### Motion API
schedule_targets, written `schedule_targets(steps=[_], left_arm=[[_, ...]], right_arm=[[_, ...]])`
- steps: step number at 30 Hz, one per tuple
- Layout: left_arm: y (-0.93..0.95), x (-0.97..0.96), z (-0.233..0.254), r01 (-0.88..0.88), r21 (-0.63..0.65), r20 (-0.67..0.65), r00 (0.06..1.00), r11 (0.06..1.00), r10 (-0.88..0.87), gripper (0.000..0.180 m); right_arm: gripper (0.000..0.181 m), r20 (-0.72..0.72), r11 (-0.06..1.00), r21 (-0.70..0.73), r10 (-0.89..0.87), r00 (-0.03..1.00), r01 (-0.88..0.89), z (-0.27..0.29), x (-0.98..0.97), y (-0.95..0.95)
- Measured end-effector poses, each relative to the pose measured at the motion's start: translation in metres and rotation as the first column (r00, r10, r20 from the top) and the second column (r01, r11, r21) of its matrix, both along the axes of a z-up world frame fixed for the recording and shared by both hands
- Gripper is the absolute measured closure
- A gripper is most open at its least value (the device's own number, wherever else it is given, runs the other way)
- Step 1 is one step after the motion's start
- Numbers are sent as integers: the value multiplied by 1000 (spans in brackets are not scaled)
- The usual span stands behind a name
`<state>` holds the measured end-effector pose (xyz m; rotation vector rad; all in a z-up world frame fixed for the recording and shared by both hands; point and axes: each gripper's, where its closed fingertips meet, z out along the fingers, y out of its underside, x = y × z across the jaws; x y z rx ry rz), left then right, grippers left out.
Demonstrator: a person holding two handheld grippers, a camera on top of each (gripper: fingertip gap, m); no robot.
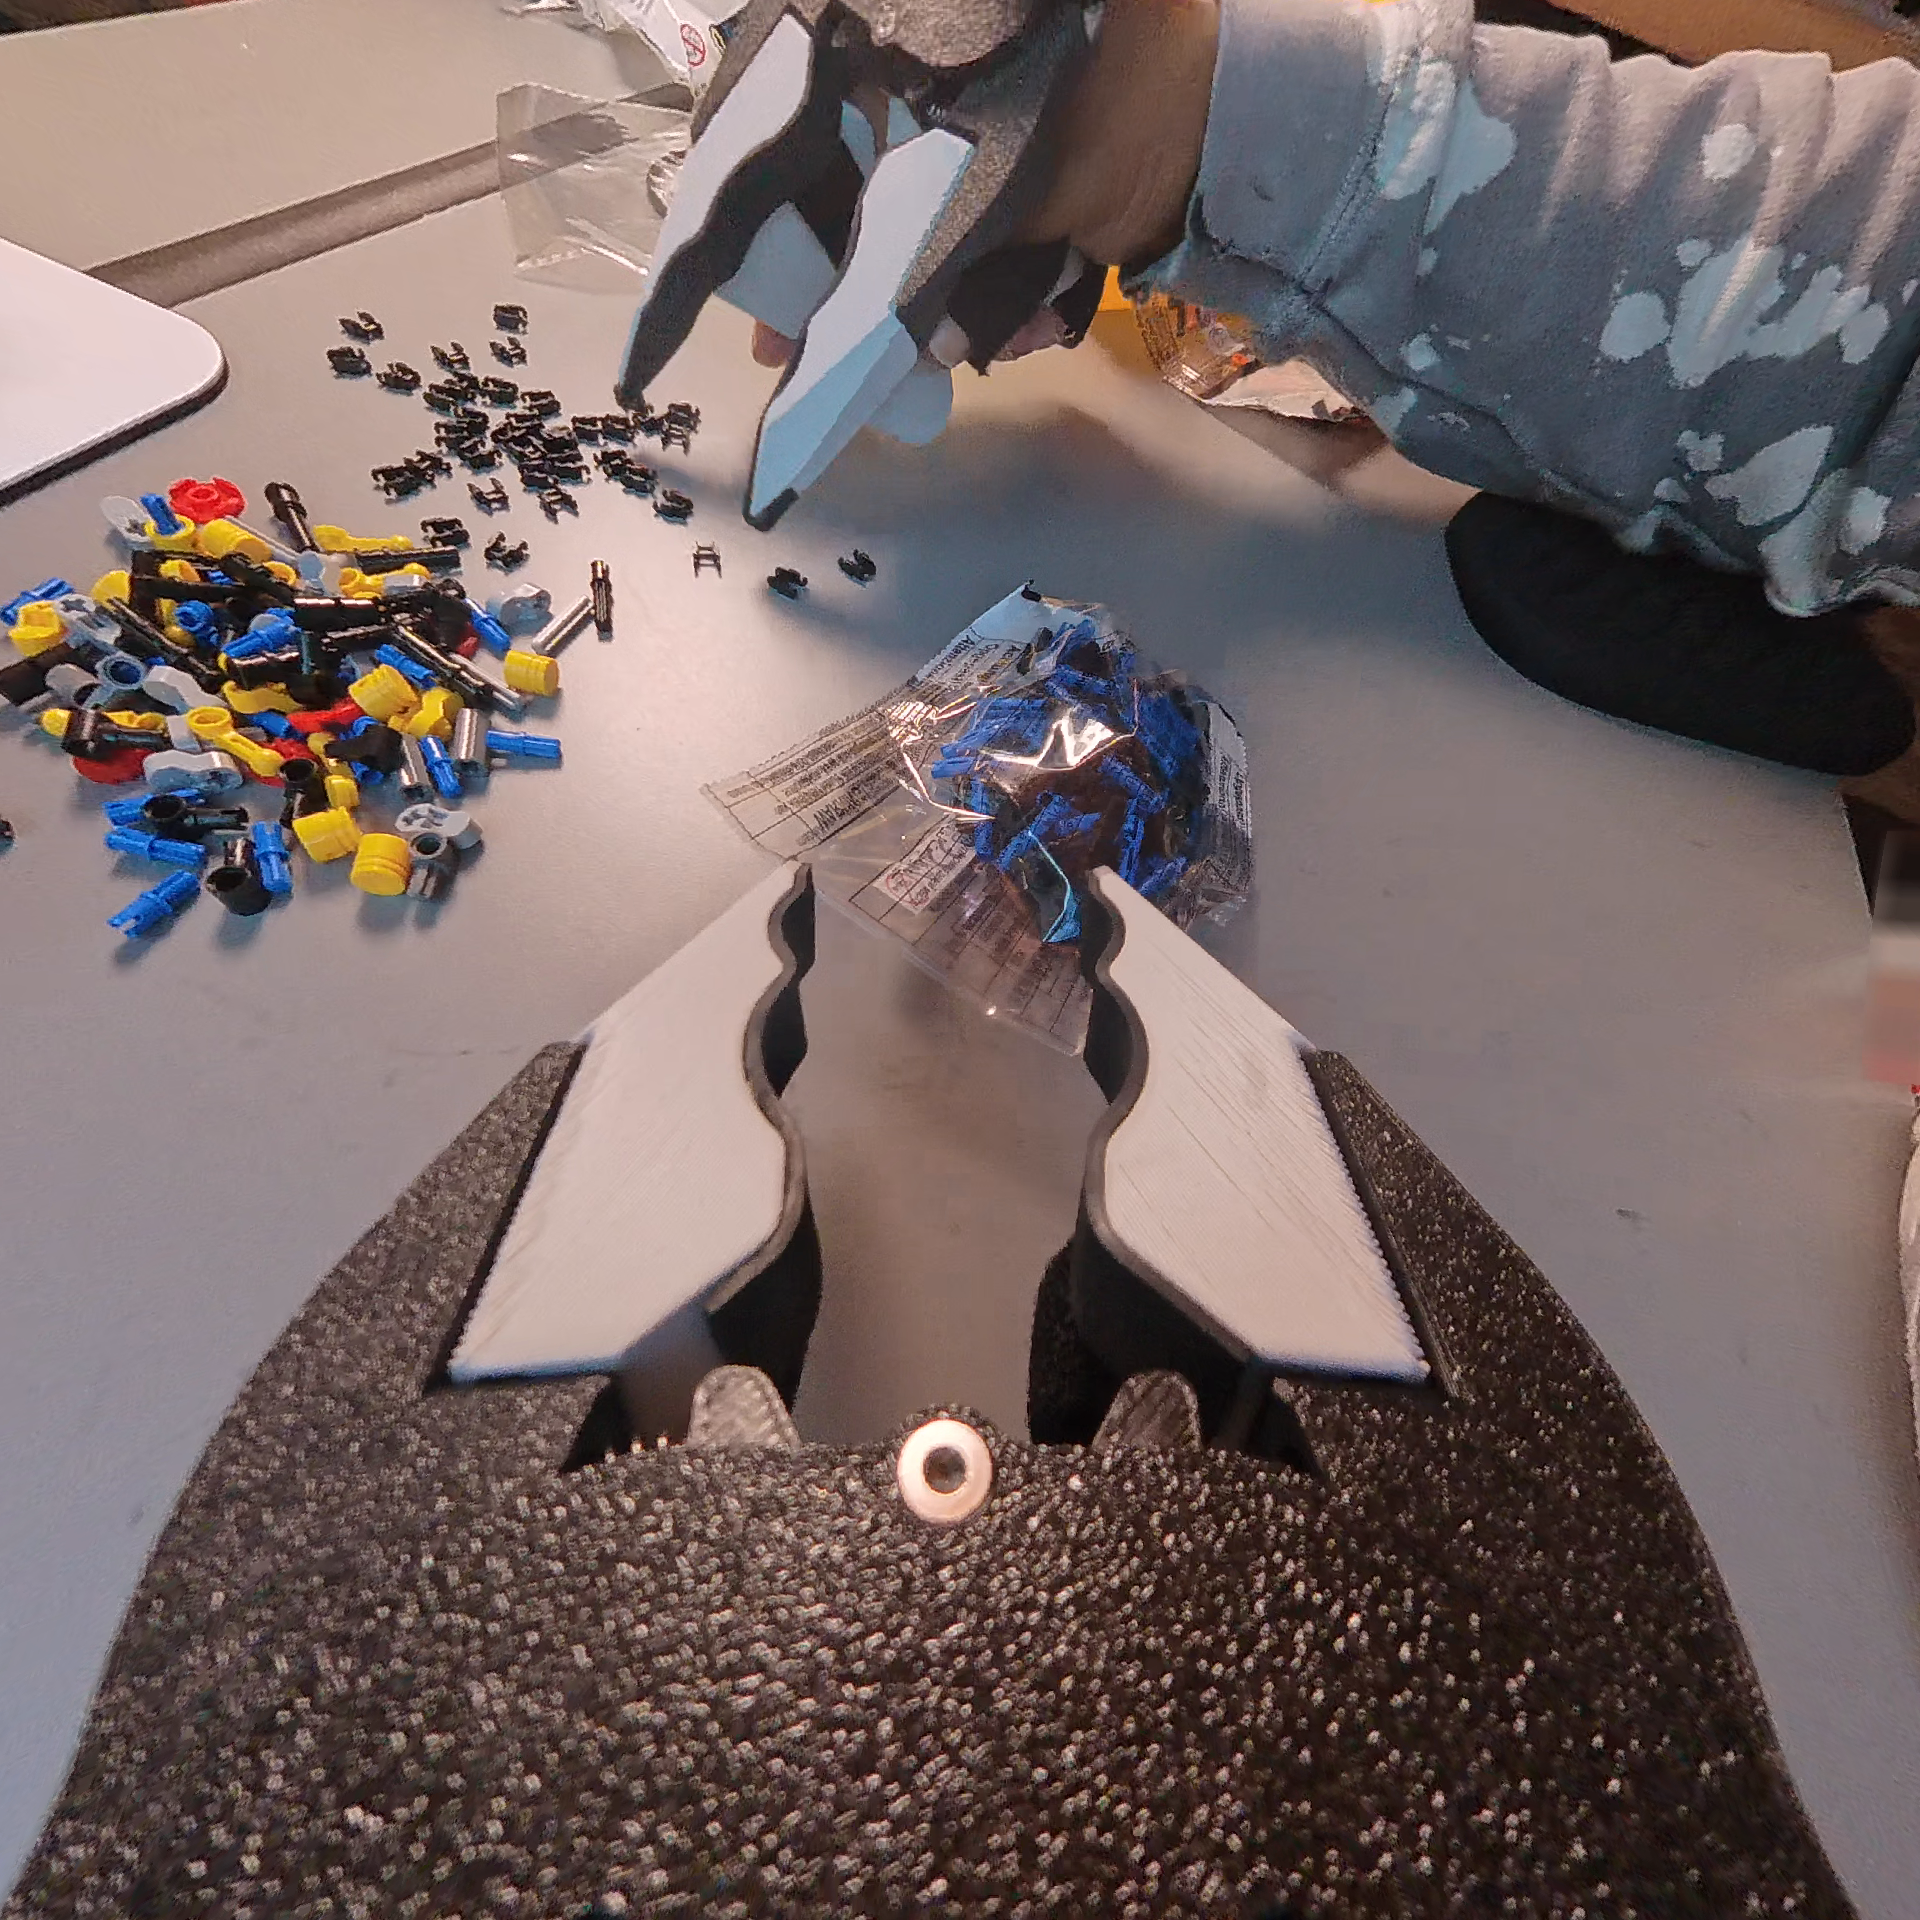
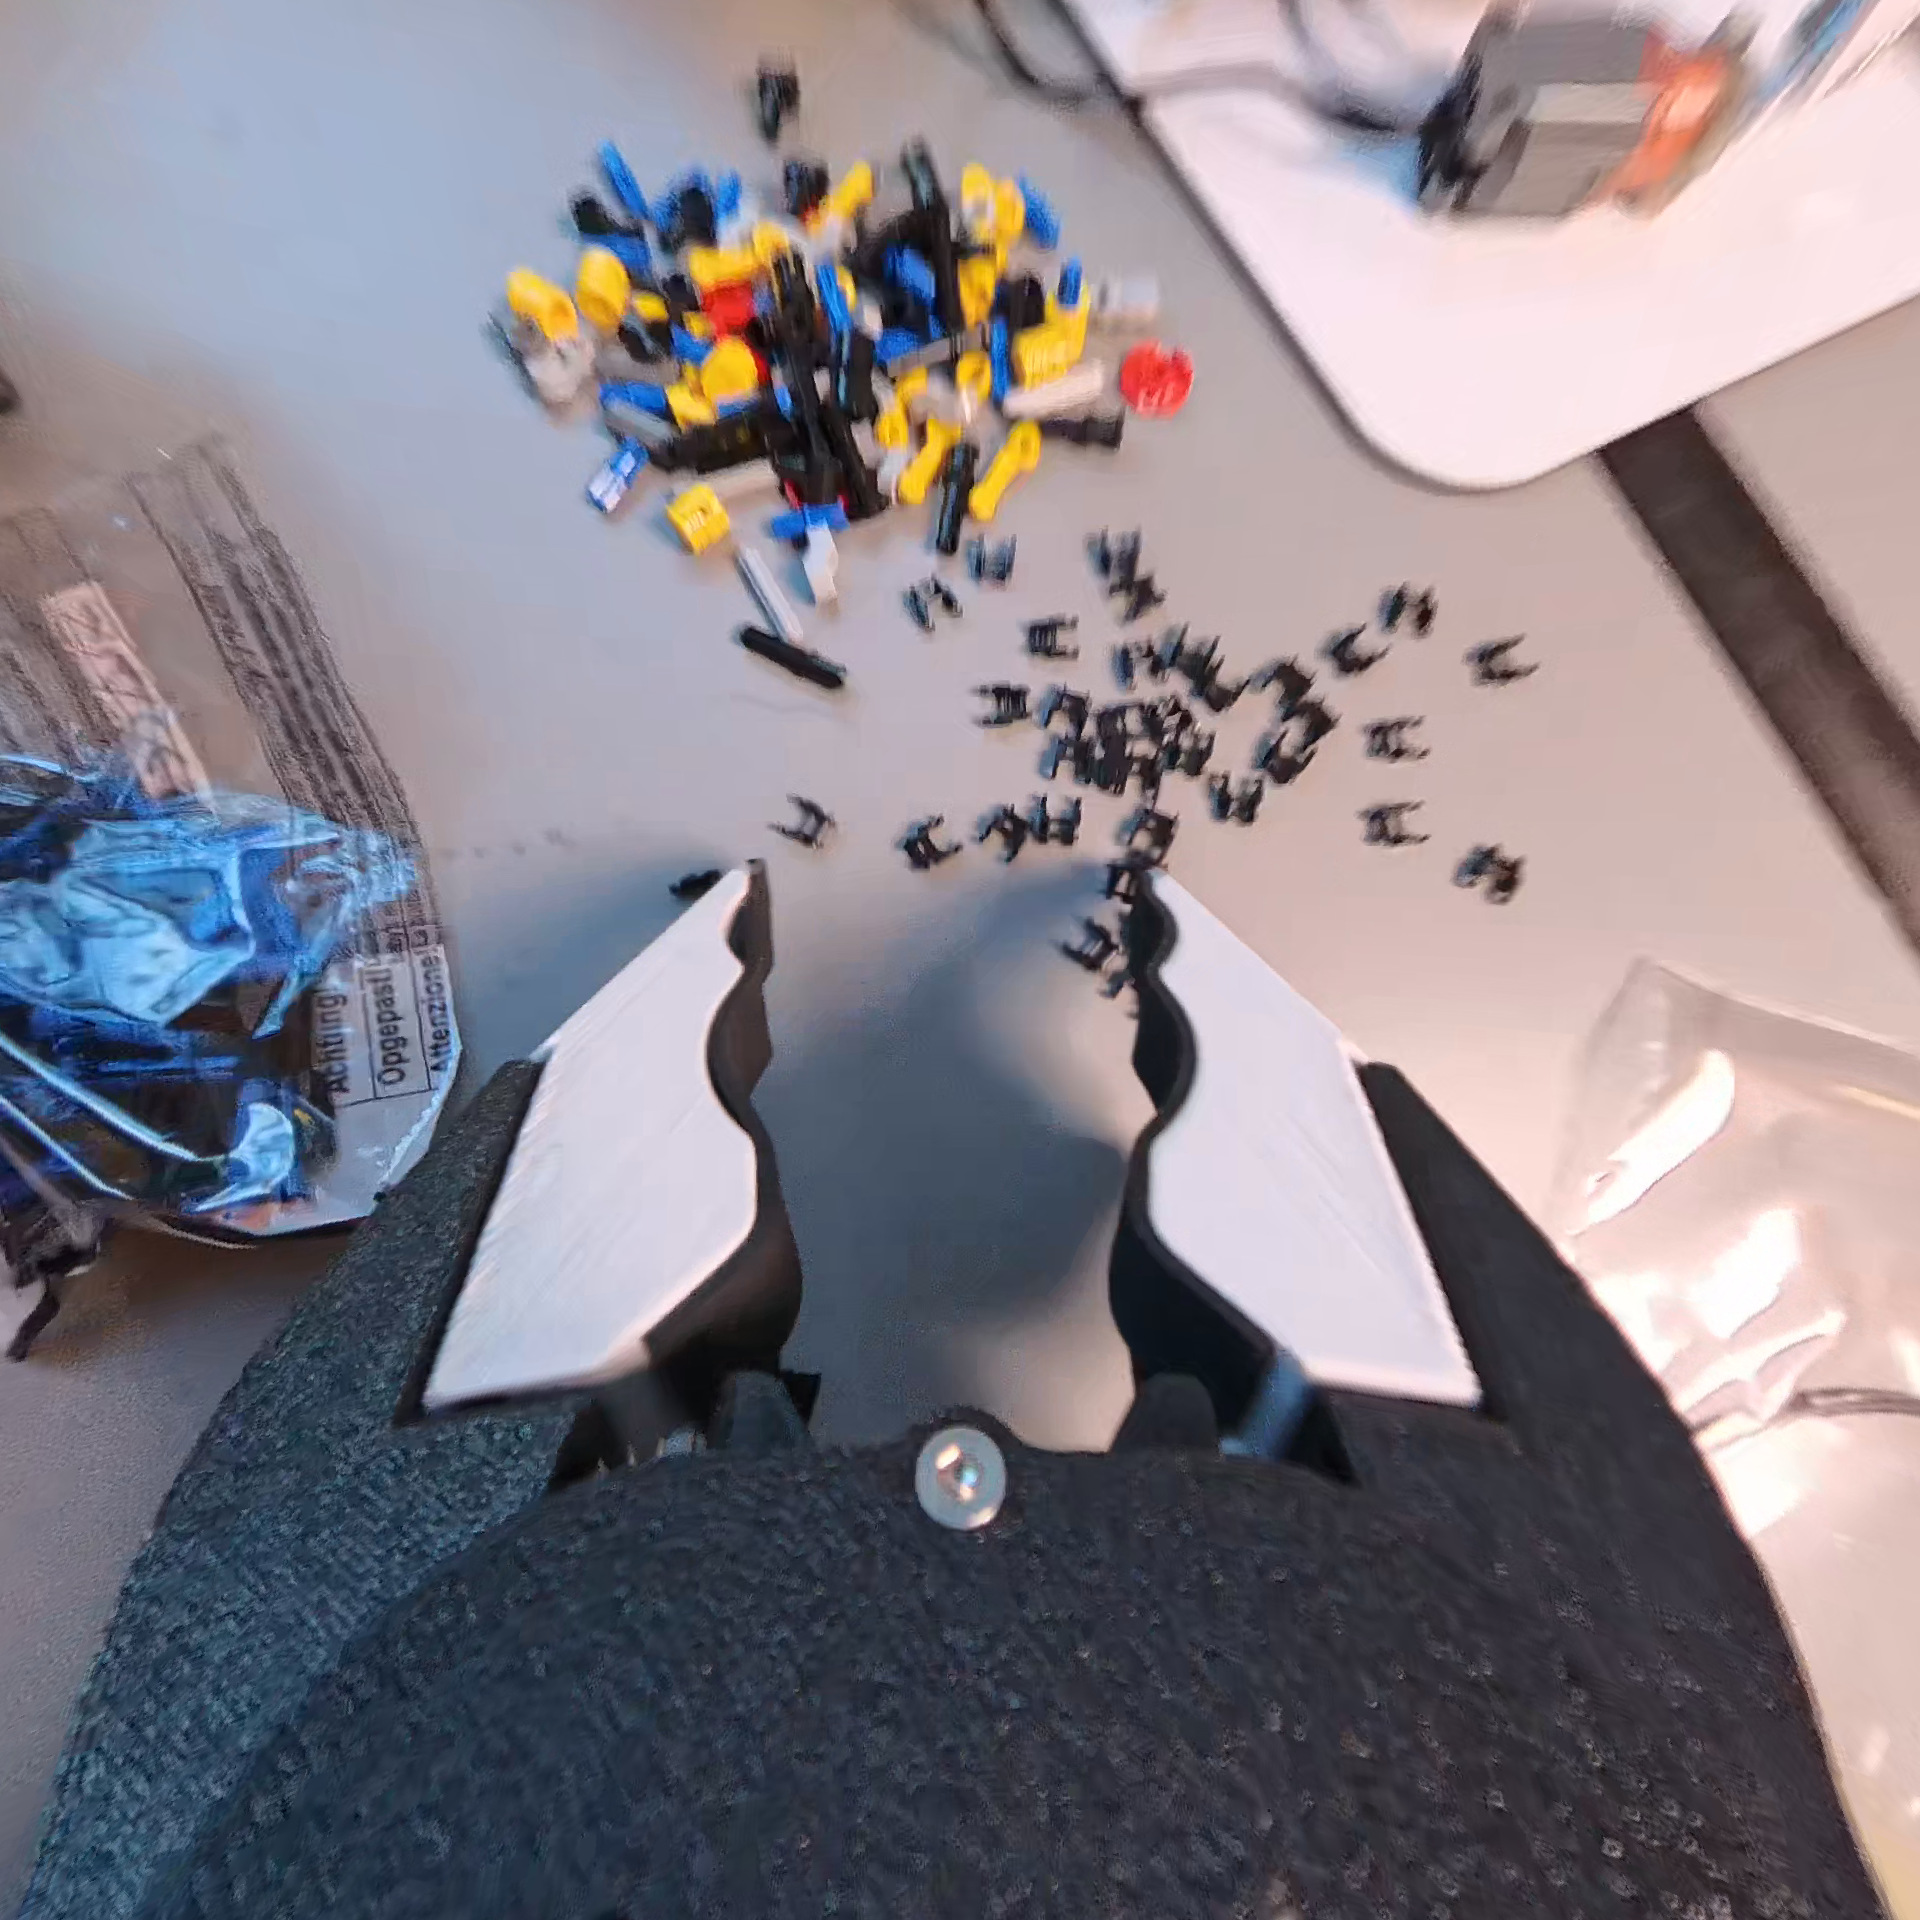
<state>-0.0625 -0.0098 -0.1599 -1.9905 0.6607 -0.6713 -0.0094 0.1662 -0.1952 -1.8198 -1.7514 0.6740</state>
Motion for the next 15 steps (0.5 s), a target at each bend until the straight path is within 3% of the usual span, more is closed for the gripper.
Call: schedule_targets(steps=[7,11,13,15], left_arm=[[3,-13,3,-40,2,20,999,999,40,133],[3,-12,2,-31,-4,19,999,1000,31,134],[2,-10,1,-23,-2,2,1000,1000,23,134],[1,-9,-1,-18,-2,-12,1000,1000,18,134]], right_arm=[[102,12,1000,22,-1,1000,1,10,-14,15],[105,-10,999,40,-4,1000,4,14,-14,16],[113,-42,998,58,5,999,-3,20,-15,14],[133,-96,995,96,40,995,-30,30,-17,9]])
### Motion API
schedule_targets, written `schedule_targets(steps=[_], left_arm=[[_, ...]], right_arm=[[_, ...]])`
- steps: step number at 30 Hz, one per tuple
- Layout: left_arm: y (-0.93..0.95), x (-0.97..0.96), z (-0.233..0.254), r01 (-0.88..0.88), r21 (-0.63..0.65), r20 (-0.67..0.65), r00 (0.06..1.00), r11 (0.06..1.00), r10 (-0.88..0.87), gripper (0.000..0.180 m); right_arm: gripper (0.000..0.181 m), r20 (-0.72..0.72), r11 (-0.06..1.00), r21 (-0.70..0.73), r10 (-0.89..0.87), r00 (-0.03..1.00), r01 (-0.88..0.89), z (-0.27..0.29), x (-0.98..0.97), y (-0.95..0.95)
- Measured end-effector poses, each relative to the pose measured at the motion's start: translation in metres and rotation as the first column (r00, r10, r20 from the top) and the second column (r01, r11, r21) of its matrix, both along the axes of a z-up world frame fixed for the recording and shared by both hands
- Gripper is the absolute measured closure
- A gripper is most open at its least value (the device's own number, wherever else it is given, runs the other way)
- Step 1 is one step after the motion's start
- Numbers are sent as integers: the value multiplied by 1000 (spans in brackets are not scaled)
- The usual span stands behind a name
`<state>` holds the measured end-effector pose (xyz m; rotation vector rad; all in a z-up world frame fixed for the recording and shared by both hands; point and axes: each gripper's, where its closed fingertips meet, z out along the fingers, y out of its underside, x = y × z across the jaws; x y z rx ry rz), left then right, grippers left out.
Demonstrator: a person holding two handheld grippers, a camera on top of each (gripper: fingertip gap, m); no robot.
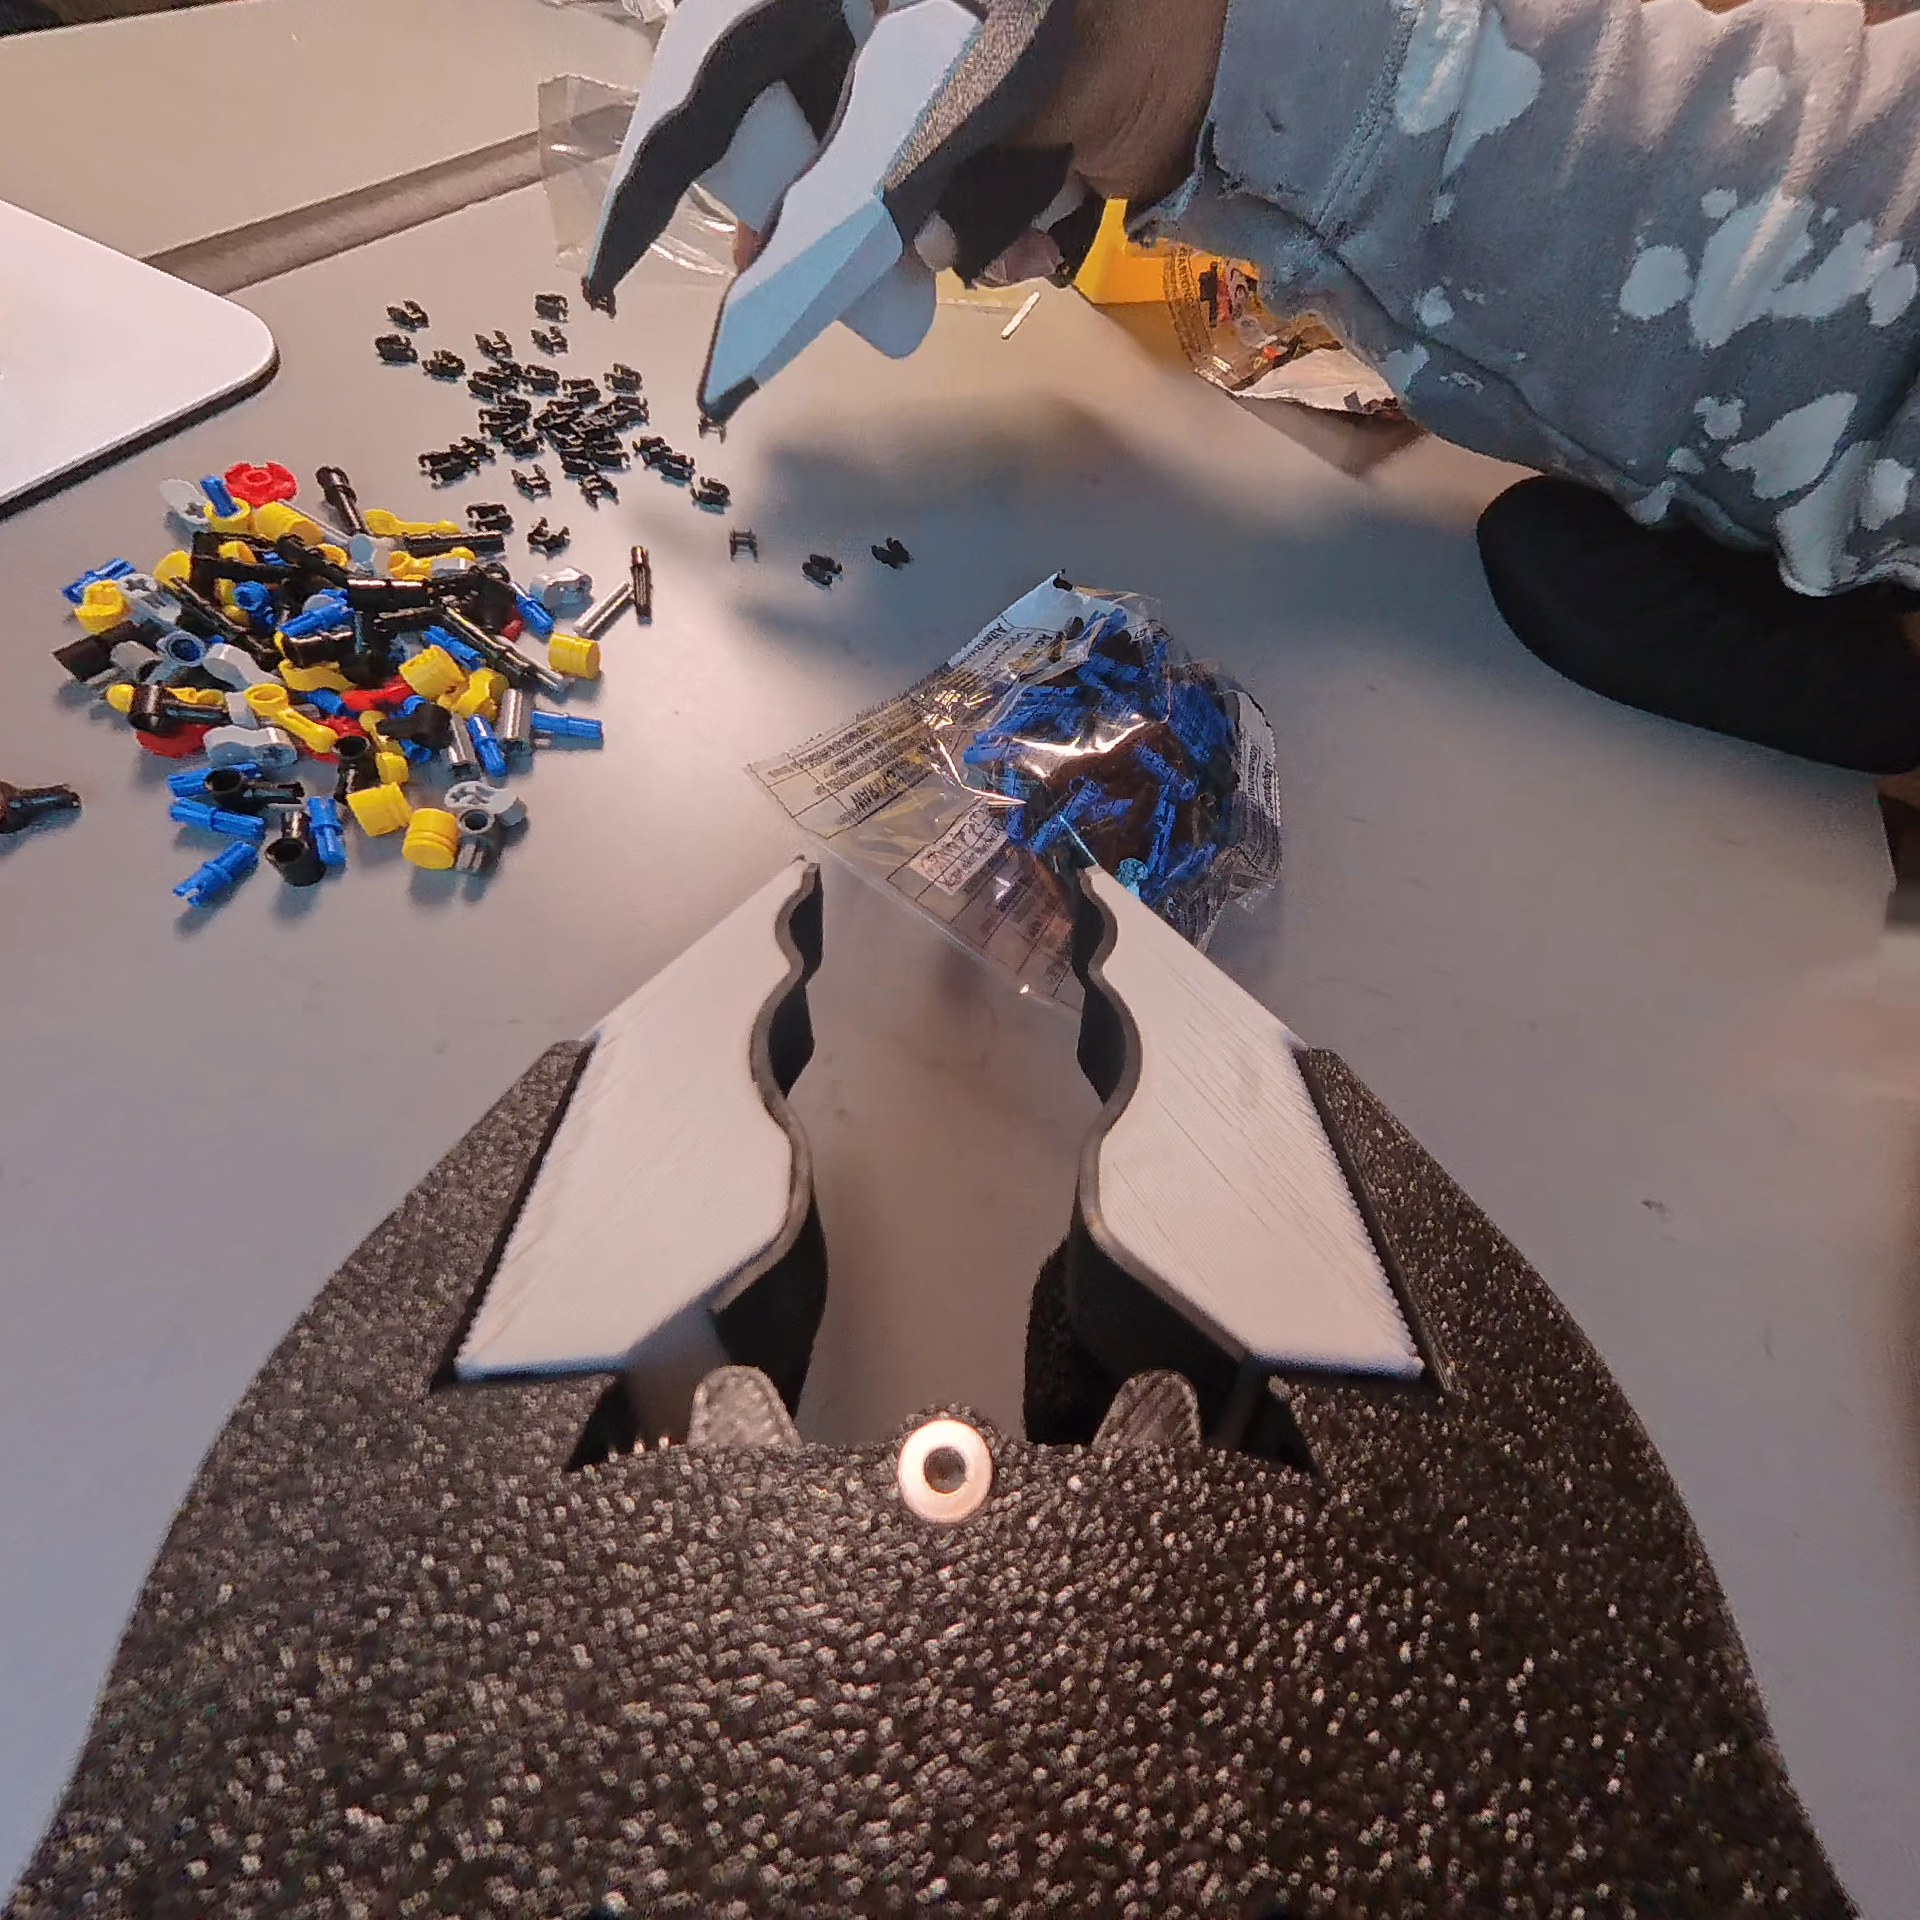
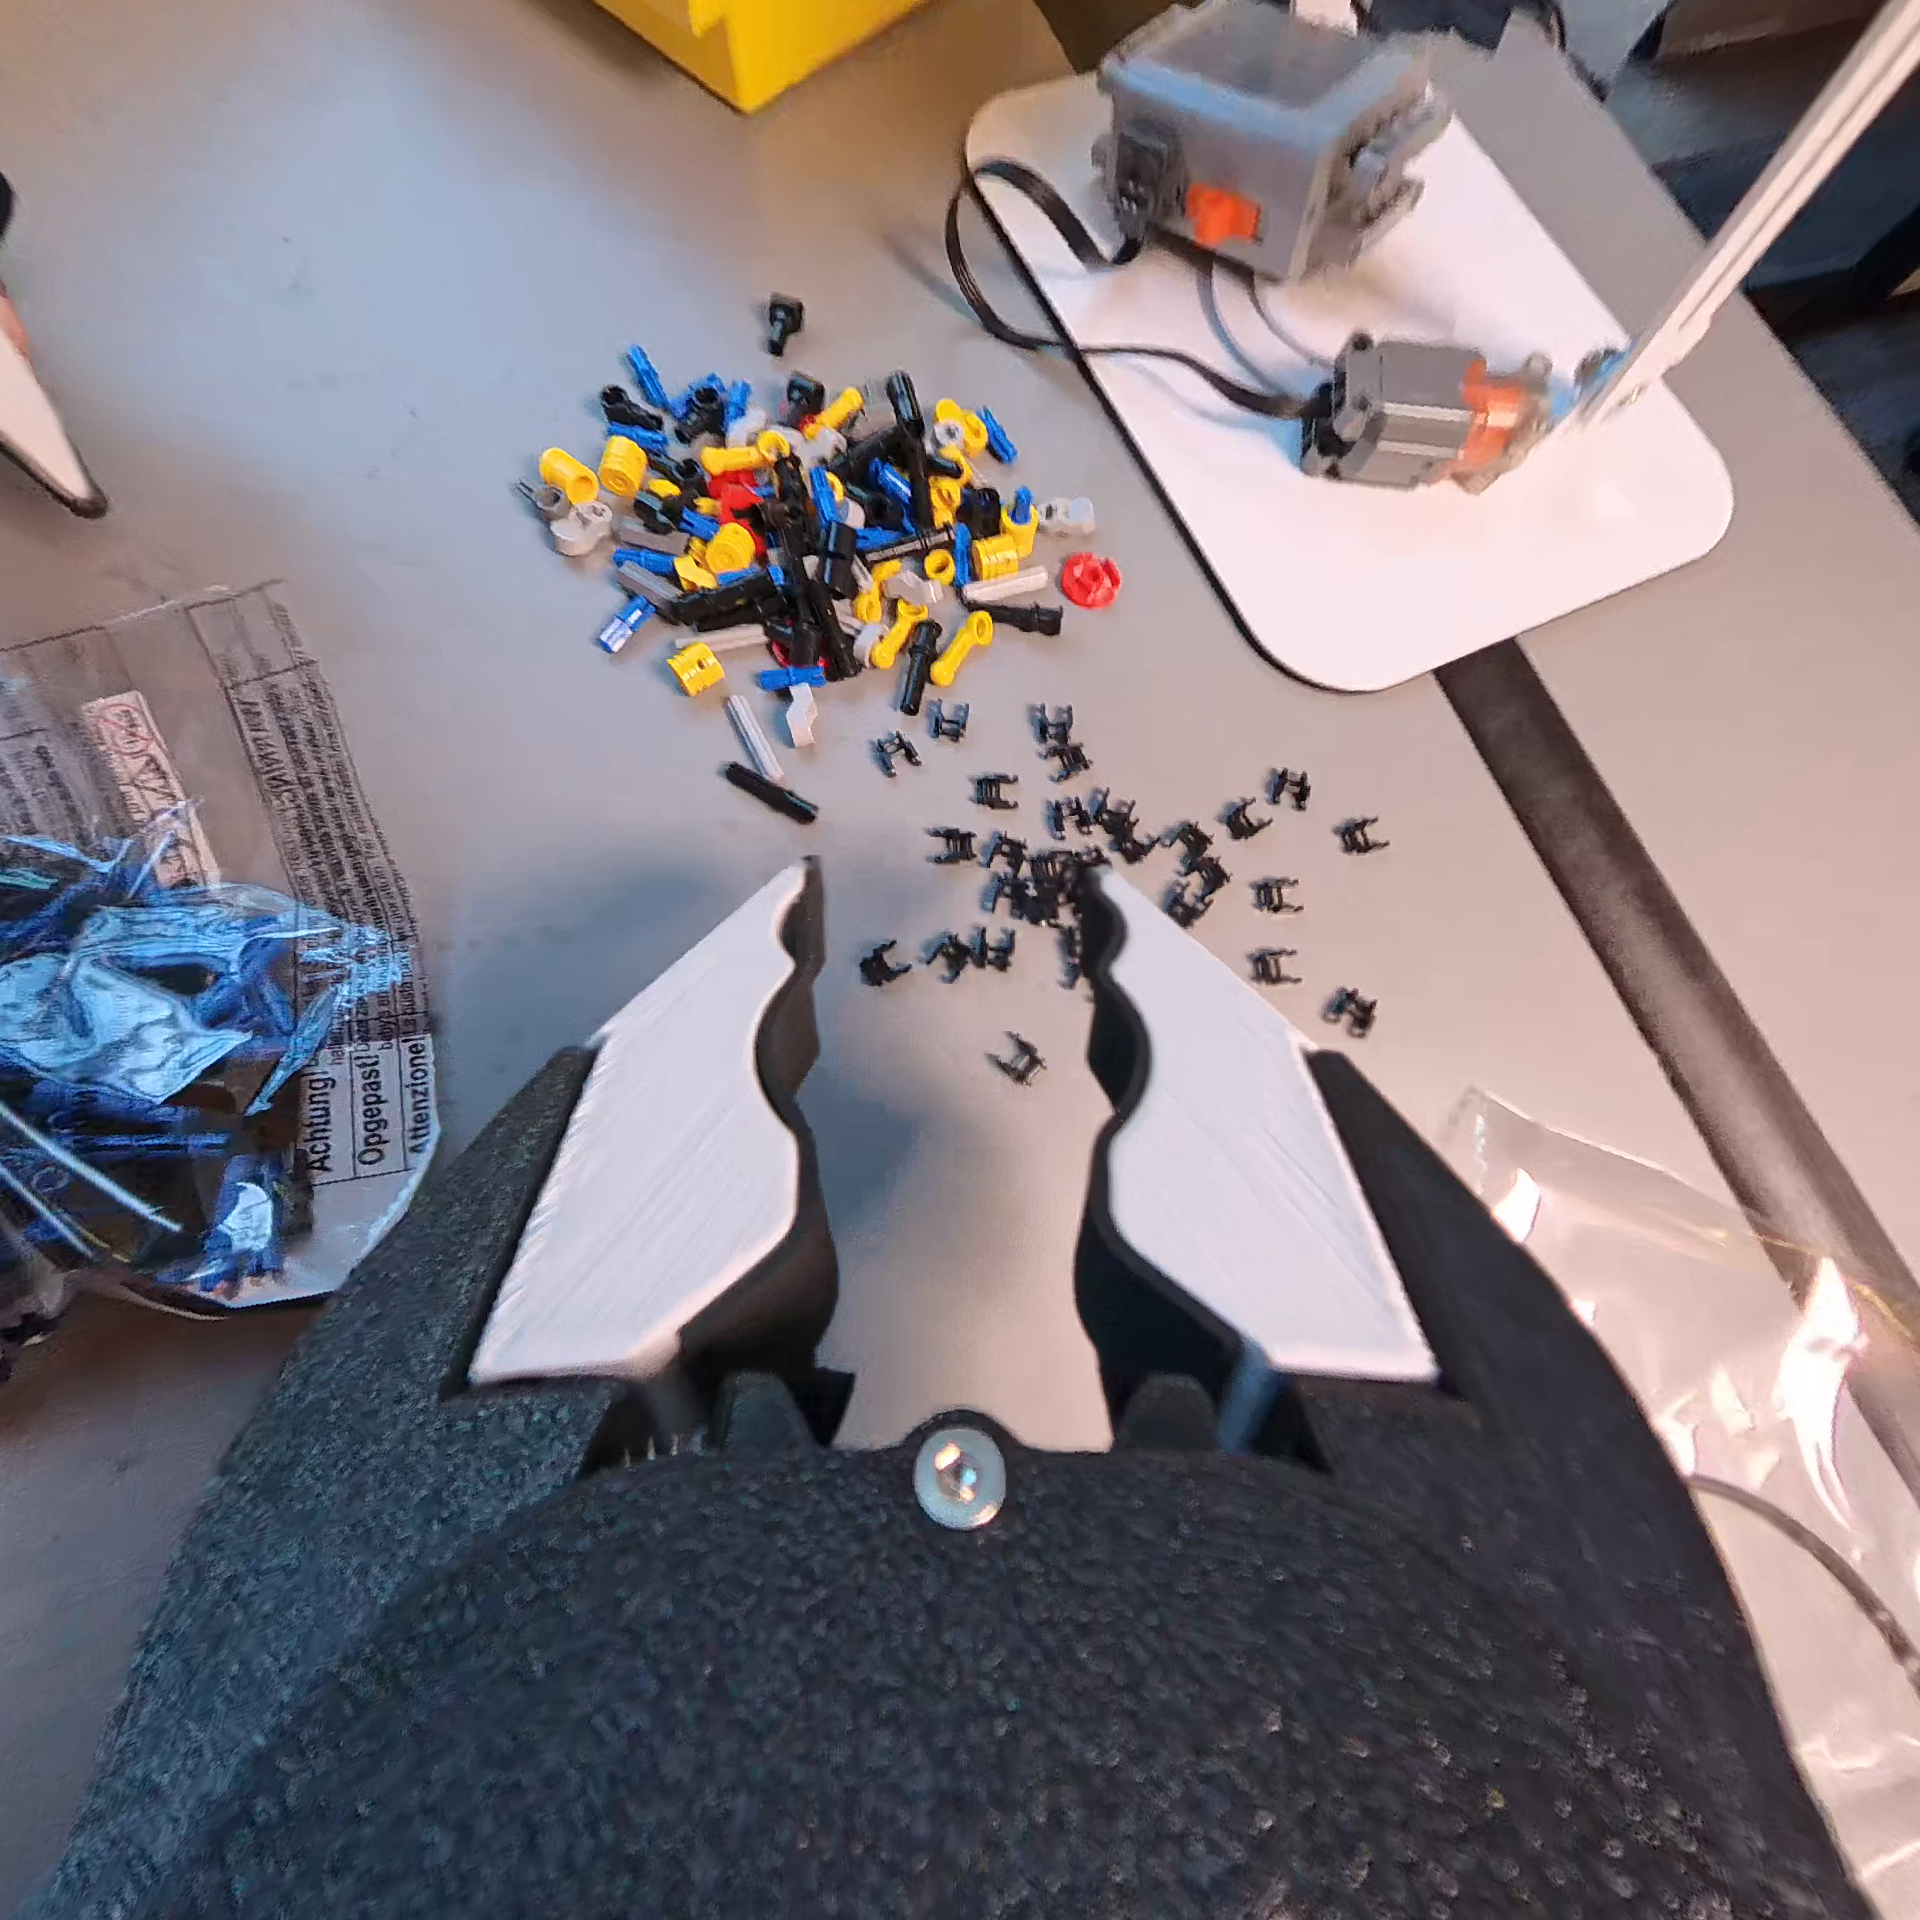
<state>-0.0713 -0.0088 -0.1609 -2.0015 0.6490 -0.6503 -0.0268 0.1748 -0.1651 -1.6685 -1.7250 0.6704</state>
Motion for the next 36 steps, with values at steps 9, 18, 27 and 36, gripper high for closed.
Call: schedule_targets(steps=[9,18,27,36], left_arm=[[4,-3,4,-29,15,18,999,999,28,136],[103,-4,57,-149,128,160,979,981,128,149],[175,34,36,-57,35,175,983,998,50,156],[193,42,19,-9,36,77,997,999,6,179]], right_arm=[[165,-200,991,128,61,978,-35,32,-7,-19],[170,-276,969,245,95,957,-26,34,-13,-20],[158,-279,959,281,112,954,-31,27,-10,-22],[155,-301,969,247,78,950,-1,29,-2,-11]])
